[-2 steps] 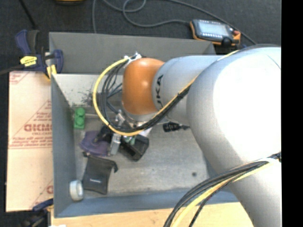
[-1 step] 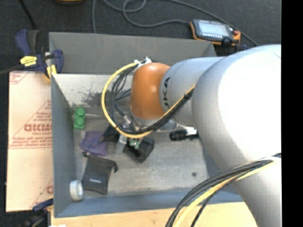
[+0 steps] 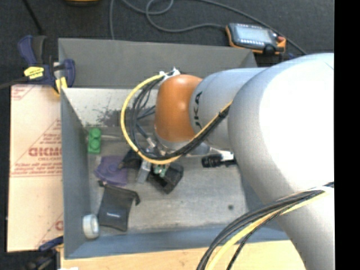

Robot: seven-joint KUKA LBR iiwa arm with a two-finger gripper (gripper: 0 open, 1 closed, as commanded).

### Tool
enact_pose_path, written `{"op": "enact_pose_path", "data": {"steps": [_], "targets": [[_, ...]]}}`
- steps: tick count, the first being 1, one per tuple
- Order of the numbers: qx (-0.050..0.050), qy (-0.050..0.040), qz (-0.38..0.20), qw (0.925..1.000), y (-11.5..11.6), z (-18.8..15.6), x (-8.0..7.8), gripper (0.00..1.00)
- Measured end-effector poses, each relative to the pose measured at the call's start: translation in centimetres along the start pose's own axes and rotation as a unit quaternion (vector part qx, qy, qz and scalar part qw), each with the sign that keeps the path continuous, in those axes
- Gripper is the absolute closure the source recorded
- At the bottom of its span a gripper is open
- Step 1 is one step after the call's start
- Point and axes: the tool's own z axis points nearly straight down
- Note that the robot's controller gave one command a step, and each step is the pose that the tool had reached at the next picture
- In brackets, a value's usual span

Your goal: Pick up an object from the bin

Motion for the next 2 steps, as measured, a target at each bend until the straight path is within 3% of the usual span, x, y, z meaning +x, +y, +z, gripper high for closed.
{"op": "enact_pose_path", "data": {"steps": [2], "targets": [[0.004, 0.0065, -0.001, 1.0, -0.3, -2.4, 0.4, 1.0]]}}
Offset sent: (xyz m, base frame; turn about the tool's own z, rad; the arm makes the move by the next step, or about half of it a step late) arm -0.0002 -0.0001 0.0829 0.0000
